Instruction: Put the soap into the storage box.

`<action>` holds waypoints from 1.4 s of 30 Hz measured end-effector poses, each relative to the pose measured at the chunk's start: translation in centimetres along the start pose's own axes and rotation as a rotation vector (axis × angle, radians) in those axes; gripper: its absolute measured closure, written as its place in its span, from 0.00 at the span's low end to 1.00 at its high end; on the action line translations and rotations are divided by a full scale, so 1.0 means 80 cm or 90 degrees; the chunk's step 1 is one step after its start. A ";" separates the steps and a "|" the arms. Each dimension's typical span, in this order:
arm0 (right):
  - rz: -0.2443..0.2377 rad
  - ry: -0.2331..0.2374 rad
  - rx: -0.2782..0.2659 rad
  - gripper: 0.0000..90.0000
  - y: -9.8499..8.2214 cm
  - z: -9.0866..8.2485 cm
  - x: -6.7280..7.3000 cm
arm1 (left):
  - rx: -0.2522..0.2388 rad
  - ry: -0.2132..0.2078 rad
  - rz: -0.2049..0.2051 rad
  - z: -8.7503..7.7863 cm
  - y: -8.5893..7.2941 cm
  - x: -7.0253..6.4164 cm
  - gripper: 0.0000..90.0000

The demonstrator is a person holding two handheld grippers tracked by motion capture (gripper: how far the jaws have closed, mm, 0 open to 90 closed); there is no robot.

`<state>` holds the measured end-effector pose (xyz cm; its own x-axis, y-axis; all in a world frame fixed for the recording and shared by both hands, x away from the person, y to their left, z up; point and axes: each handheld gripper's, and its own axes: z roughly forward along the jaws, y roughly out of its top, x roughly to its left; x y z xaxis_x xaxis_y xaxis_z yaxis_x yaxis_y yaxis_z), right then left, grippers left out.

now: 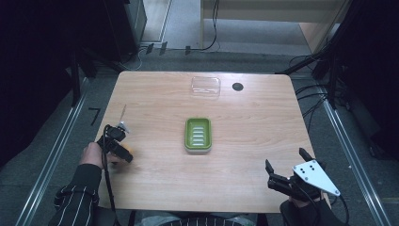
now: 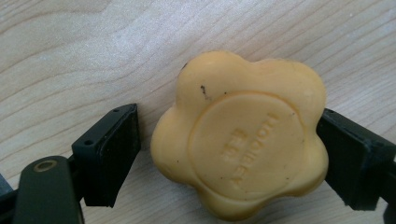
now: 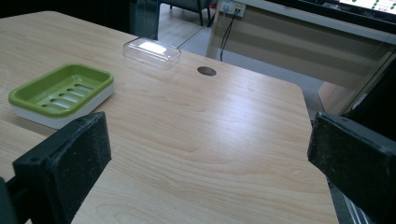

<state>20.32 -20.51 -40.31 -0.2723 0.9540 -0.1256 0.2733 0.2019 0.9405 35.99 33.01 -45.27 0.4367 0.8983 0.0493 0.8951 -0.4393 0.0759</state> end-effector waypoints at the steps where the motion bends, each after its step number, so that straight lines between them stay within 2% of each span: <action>1: 0.000 0.000 0.000 0.00 0.000 0.000 0.000 | 0.000 0.000 0.000 0.000 0.000 0.000 0.16; 8: 0.000 0.000 0.000 0.00 0.000 0.000 0.000 | -0.007 0.000 0.000 -0.004 0.000 -0.006 0.28; 13: -0.001 -0.001 -0.002 0.00 0.000 0.000 -0.001 | -0.007 -0.001 -0.008 -0.005 -0.001 -0.006 0.29; 28: -0.001 0.000 -0.002 0.00 0.000 0.000 -0.001 | -0.015 -0.006 -0.009 -0.005 -0.003 -0.005 0.29; 42: -0.001 0.000 -0.002 0.00 0.000 0.000 -0.001 | -0.037 -0.010 0.006 -0.012 0.000 -0.013 0.29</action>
<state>20.34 -20.61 -40.31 -0.2725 0.9538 -0.1267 0.2694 0.2021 0.9416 35.47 32.09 -44.37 0.4475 0.8936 0.0343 0.8842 -0.4479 0.1326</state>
